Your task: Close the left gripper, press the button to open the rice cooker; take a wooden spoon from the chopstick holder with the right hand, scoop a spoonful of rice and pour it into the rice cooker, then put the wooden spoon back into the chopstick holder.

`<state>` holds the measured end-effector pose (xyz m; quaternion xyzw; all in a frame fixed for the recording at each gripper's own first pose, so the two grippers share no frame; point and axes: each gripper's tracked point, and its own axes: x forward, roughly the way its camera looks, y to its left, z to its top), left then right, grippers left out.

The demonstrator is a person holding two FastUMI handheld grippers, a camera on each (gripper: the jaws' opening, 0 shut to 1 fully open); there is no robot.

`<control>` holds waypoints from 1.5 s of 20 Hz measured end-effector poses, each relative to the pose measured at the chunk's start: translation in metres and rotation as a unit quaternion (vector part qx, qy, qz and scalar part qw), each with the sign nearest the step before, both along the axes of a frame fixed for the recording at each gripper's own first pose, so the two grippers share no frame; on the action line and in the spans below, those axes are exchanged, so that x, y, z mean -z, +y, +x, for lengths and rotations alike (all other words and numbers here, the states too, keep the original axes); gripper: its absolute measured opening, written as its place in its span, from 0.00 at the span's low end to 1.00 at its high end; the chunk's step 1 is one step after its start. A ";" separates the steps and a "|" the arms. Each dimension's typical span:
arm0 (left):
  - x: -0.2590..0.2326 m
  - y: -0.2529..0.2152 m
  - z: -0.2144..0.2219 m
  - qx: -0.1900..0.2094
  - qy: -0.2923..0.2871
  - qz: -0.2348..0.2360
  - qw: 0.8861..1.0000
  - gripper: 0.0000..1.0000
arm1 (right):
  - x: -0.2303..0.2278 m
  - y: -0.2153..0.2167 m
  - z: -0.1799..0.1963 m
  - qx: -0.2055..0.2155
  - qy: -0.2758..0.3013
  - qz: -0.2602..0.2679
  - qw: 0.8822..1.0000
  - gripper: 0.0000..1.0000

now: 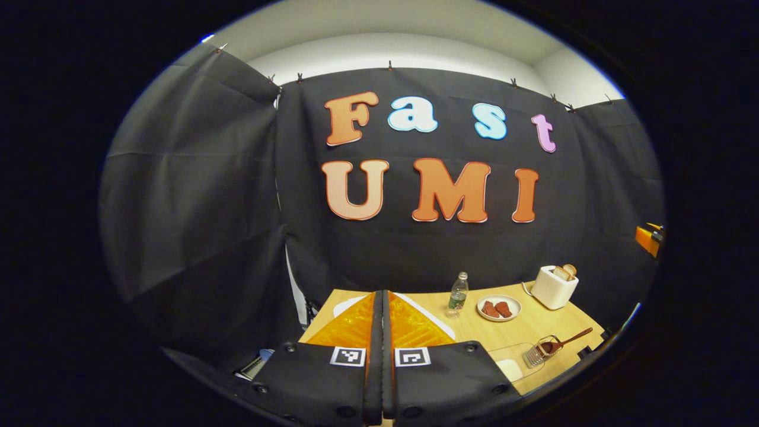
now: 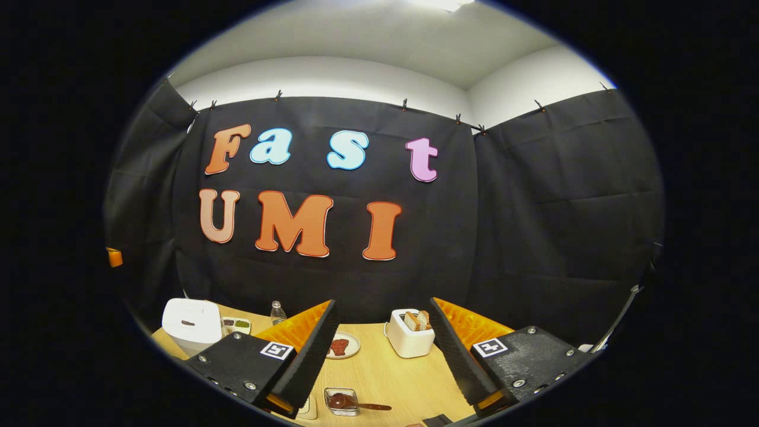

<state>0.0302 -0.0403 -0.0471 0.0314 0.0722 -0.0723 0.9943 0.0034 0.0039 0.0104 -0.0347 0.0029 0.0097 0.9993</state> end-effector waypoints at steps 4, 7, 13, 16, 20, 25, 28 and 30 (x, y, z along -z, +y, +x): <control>0.022 -0.011 0.019 0.010 0.020 -0.006 1.000 0.04 | 0.010 -0.005 0.002 0.007 0.011 -0.008 1.000 0.90; 0.050 -0.023 0.042 0.022 0.058 -0.022 0.998 0.04 | 0.018 -0.009 0.005 0.010 0.023 -0.006 1.000 0.95; 0.098 -0.054 0.094 0.047 0.107 -0.016 0.993 0.05 | 0.028 -0.023 0.010 0.026 0.038 -0.023 0.999 0.97; 0.130 -0.057 0.119 0.043 0.138 -0.005 0.989 0.04 | 0.034 -0.033 0.013 0.036 0.045 -0.022 0.998 0.95; 0.178 -0.061 0.139 0.036 0.188 -0.017 0.981 0.04 | 0.044 -0.049 0.014 0.052 0.059 -0.027 0.996 0.95; 0.208 -0.053 0.145 0.021 0.224 -0.020 0.974 0.04 | 0.054 -0.059 0.017 0.062 0.074 -0.028 0.995 0.95; 0.220 -0.049 0.145 0.018 0.242 -0.027 0.970 0.05 | 0.059 -0.061 0.021 0.062 0.082 -0.025 0.994 0.95; 0.220 -0.051 0.148 0.021 0.237 -0.024 0.971 0.05 | 0.062 -0.061 0.022 0.061 0.086 -0.025 0.994 0.95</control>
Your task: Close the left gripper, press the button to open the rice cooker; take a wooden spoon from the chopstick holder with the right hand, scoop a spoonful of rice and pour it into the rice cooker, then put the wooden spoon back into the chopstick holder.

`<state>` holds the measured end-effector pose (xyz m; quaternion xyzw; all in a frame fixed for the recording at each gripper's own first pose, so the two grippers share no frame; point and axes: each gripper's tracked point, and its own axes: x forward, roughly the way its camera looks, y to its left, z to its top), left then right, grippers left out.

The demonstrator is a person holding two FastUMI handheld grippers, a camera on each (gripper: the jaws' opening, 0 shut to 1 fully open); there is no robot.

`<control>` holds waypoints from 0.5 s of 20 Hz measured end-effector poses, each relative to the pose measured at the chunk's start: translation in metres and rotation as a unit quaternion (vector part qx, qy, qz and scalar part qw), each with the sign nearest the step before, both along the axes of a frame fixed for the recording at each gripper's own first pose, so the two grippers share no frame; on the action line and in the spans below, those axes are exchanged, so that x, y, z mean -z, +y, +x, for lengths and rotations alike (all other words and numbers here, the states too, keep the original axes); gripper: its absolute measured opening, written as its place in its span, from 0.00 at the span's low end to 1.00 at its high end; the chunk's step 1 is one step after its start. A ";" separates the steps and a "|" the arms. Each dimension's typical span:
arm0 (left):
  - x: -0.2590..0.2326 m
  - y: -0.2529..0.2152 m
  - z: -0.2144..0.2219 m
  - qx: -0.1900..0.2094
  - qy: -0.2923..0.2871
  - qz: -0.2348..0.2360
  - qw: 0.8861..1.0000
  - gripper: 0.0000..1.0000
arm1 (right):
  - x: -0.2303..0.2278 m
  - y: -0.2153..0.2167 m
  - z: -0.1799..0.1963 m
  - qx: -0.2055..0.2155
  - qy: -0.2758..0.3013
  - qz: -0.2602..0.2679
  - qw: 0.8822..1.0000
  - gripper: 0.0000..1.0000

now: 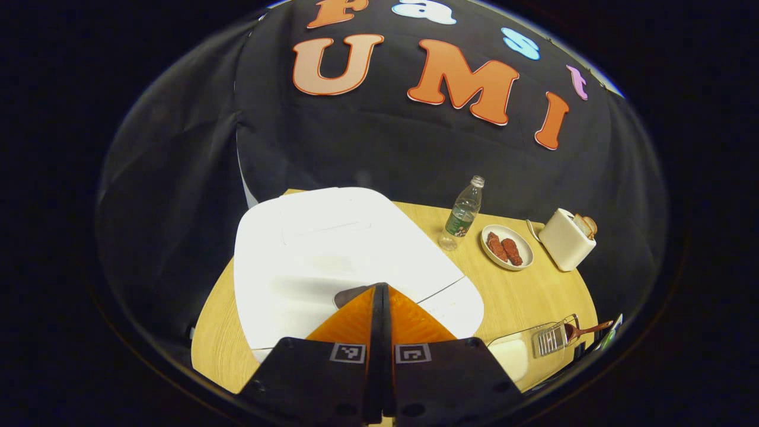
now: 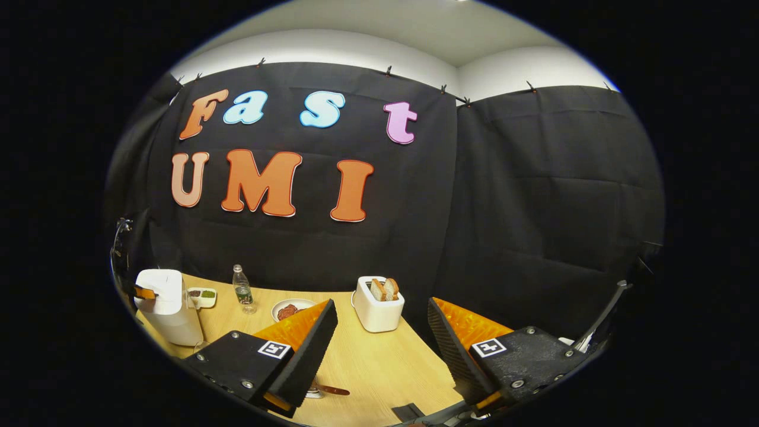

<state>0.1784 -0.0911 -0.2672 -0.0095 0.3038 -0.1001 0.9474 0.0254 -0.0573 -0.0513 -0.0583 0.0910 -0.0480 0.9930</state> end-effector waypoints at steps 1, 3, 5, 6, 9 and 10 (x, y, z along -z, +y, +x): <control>0.005 -0.001 0.001 0.004 0.004 0.005 1.000 0.05 | 0.001 0.000 0.001 0.000 0.002 0.000 1.000 0.95; 0.005 -0.012 0.003 0.024 0.014 0.004 1.000 0.05 | 0.004 0.002 0.002 -0.002 0.005 0.001 1.000 0.95; 0.007 -0.018 0.005 0.034 0.024 0.006 0.999 0.05 | 0.007 0.006 0.004 -0.006 0.009 0.004 1.000 0.95; 0.008 -0.017 0.007 0.025 0.026 -0.001 0.999 0.05 | 0.008 0.009 0.005 -0.008 0.010 0.007 1.000 0.95; 0.009 -0.015 0.009 0.002 0.025 -0.038 0.999 0.05 | 0.013 0.010 0.001 -0.012 0.014 0.008 1.000 0.95; 0.007 -0.013 0.011 0.000 0.018 -0.040 0.999 0.05 | 0.012 0.008 -0.001 -0.011 0.013 0.006 1.000 0.95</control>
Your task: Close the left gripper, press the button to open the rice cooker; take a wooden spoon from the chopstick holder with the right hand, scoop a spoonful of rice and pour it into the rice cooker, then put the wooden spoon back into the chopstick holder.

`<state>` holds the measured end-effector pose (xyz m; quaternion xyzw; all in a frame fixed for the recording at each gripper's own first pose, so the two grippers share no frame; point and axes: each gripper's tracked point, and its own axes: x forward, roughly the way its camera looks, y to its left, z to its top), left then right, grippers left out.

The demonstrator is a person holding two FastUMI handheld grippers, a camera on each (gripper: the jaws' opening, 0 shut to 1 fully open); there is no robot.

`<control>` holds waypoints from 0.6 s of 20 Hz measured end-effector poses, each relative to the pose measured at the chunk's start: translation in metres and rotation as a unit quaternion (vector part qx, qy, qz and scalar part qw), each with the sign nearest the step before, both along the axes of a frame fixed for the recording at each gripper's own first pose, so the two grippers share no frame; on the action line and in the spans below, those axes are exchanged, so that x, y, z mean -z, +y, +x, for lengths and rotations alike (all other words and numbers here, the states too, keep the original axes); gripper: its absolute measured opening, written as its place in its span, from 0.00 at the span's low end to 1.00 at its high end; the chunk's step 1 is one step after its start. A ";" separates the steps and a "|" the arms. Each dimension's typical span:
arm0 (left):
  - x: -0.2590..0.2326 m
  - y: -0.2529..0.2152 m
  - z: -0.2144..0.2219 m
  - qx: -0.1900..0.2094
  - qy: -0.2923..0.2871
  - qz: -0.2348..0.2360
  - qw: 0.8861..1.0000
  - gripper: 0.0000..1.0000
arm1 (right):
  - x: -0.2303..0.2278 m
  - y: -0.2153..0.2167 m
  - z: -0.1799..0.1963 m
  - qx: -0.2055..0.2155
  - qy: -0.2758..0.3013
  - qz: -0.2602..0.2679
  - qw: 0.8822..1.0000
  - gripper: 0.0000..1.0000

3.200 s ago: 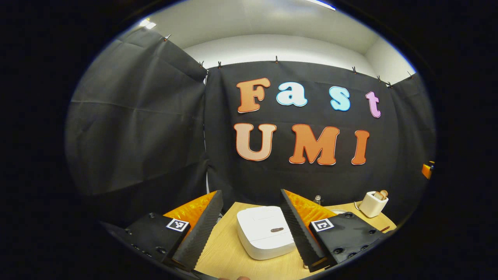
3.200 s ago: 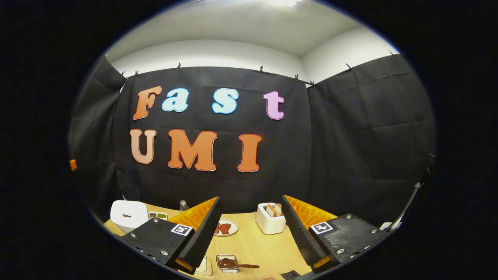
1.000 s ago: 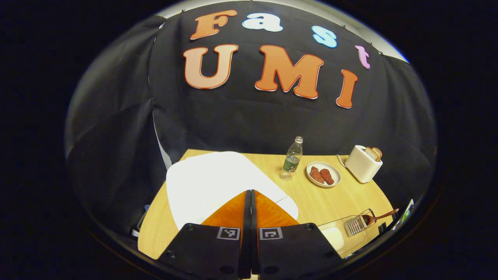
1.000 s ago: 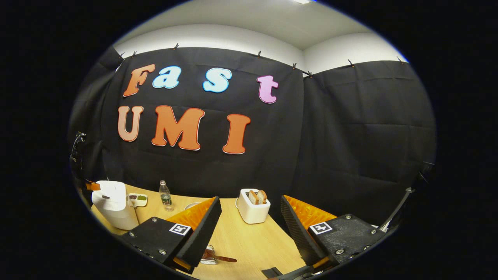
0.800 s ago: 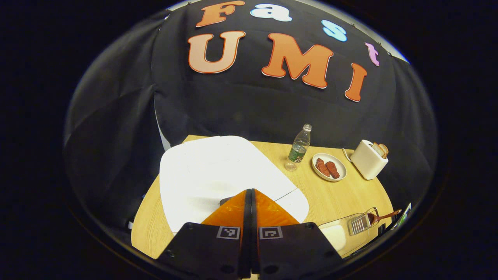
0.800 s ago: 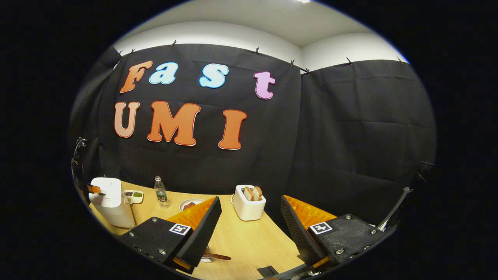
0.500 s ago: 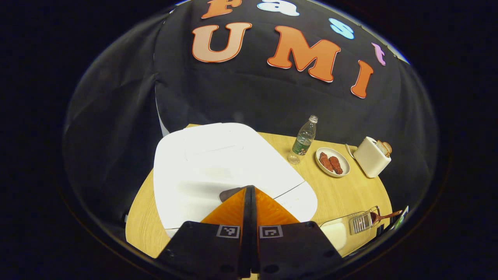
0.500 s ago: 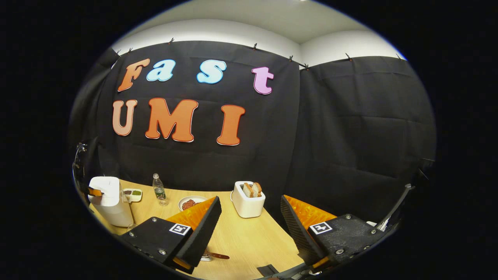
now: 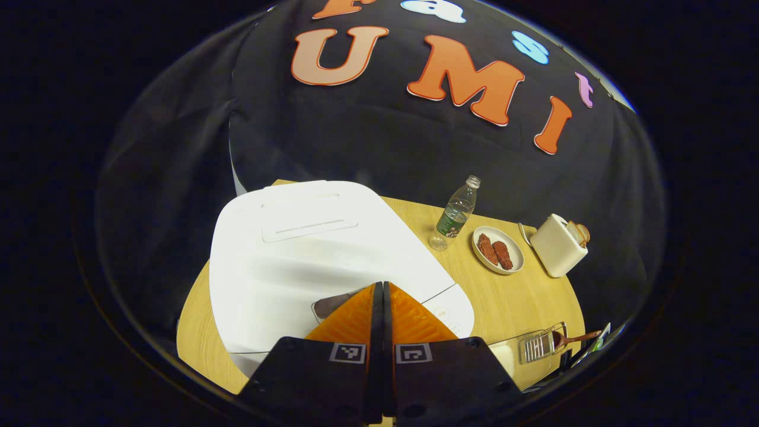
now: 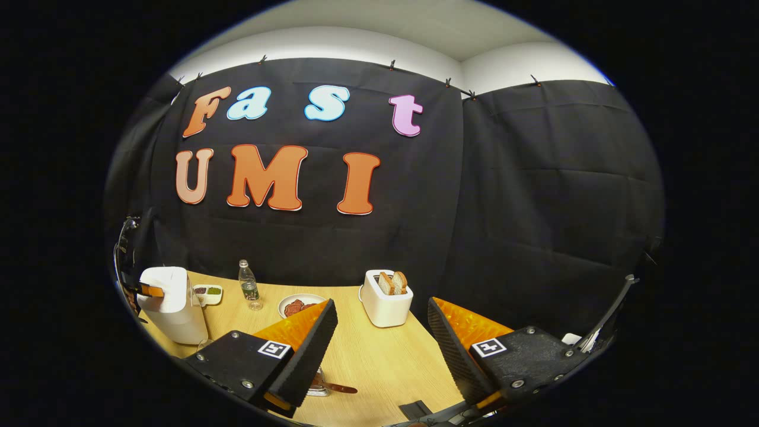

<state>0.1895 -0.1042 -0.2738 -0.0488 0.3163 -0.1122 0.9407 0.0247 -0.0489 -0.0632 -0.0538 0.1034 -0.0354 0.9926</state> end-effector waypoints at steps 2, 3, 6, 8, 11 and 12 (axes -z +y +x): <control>-0.003 0.006 0.003 -0.013 -0.010 0.007 1.000 0.05 | 0.001 -0.002 -0.001 0.000 0.003 -0.001 1.000 0.95; -0.004 0.005 0.003 -0.018 -0.011 0.005 1.000 0.05 | 0.001 -0.003 -0.001 0.002 0.003 -0.001 1.000 0.95; -0.002 0.010 -0.001 -0.028 -0.007 0.015 0.999 0.05 | 0.003 0.000 0.000 -0.003 0.006 0.004 1.000 0.95; -0.014 0.013 -0.001 -0.033 -0.012 0.018 0.999 0.05 | 0.005 0.005 0.002 -0.009 0.008 0.002 1.000 0.95; -0.072 0.020 0.004 -0.042 -0.077 0.018 0.996 0.05 | 0.000 0.009 0.004 -0.016 0.002 -0.005 1.000 0.95; -0.097 0.022 0.001 -0.045 -0.100 0.018 0.994 0.05 | 0.001 0.011 0.005 -0.018 0.001 -0.004 1.000 0.95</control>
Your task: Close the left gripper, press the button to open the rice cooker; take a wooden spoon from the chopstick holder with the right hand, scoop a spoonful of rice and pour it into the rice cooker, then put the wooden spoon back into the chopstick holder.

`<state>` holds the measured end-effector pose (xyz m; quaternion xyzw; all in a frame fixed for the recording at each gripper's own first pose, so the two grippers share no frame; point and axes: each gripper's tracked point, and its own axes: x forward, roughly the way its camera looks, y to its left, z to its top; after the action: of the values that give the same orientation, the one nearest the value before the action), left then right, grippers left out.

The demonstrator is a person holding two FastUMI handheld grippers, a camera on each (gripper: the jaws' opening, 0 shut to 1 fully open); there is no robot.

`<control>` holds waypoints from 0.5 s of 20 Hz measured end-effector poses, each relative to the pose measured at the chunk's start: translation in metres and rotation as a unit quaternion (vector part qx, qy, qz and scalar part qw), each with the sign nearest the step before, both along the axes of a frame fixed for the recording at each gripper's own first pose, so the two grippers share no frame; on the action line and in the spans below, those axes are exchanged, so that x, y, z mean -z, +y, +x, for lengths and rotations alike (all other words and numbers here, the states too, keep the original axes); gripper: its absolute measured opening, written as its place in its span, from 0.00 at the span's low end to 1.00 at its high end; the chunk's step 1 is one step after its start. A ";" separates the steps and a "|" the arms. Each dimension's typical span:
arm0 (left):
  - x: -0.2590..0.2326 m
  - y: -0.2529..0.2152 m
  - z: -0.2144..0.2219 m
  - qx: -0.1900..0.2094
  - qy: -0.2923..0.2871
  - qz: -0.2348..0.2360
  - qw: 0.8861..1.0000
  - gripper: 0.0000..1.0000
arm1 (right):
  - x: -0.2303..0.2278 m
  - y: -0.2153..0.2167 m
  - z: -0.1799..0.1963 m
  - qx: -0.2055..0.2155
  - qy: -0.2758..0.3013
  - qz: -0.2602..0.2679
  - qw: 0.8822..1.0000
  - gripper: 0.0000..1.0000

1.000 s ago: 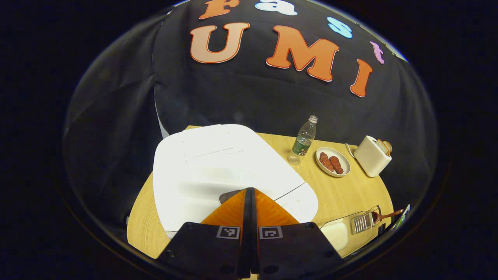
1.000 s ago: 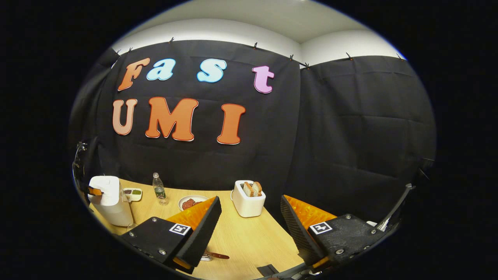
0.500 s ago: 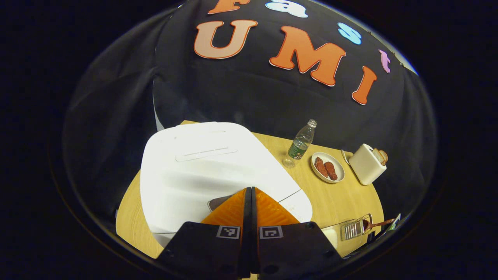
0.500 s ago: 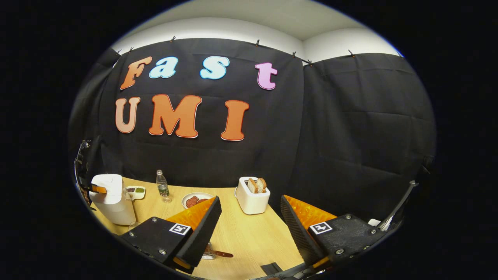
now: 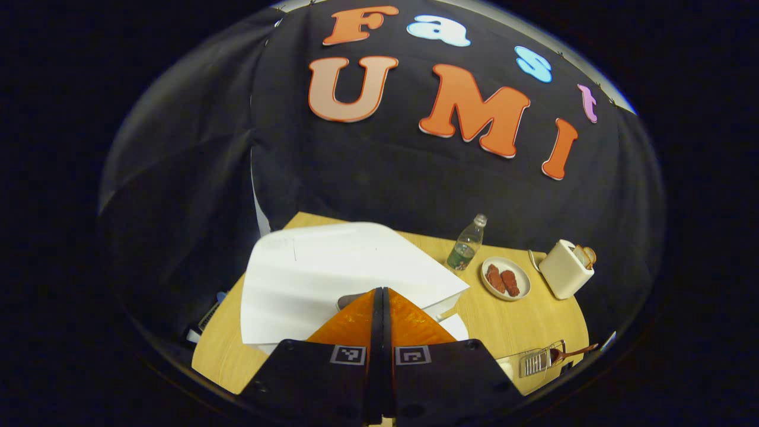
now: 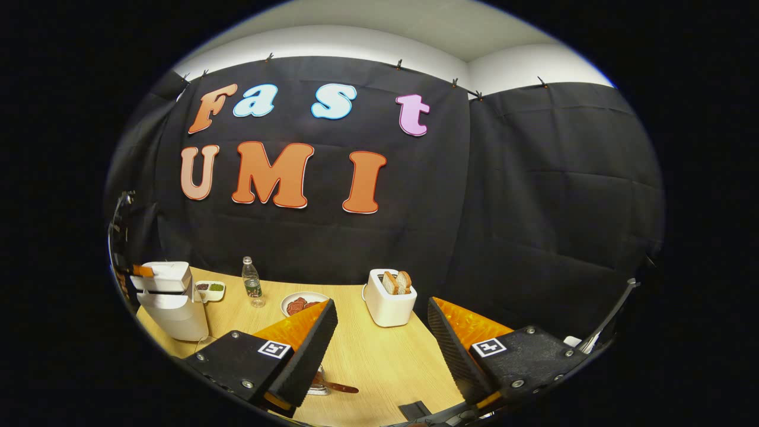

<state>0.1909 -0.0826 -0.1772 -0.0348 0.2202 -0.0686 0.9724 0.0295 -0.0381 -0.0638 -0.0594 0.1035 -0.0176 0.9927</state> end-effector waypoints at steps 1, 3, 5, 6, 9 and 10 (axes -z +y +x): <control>-0.024 0.002 -0.002 -0.001 -0.023 -0.004 1.000 0.05 | -0.001 0.002 0.002 -0.003 -0.001 0.003 1.000 0.95; -0.062 0.000 -0.010 -0.002 -0.060 -0.019 0.998 0.04 | -0.001 0.005 0.004 -0.005 -0.004 0.012 1.000 0.95; -0.087 0.004 -0.021 -0.004 -0.091 -0.023 0.996 0.05 | 0.000 0.008 0.007 -0.006 -0.009 0.023 1.000 0.95; -0.096 0.004 -0.026 -0.006 -0.101 -0.022 0.995 0.04 | 0.001 0.009 0.008 -0.007 -0.013 0.029 0.999 0.95; -0.116 0.012 -0.042 -0.019 -0.129 -0.008 0.991 0.05 | 0.013 0.012 0.008 -0.008 -0.017 0.053 0.998 0.95; -0.117 0.021 -0.045 -0.033 -0.136 0.005 0.990 0.05 | 0.019 0.014 0.008 -0.010 -0.019 0.064 0.998 0.95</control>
<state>0.1454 -0.0616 -0.0597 -0.0270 0.0847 -0.0394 0.9953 0.0377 -0.0245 -0.0827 0.0032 0.0848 -0.0024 0.9964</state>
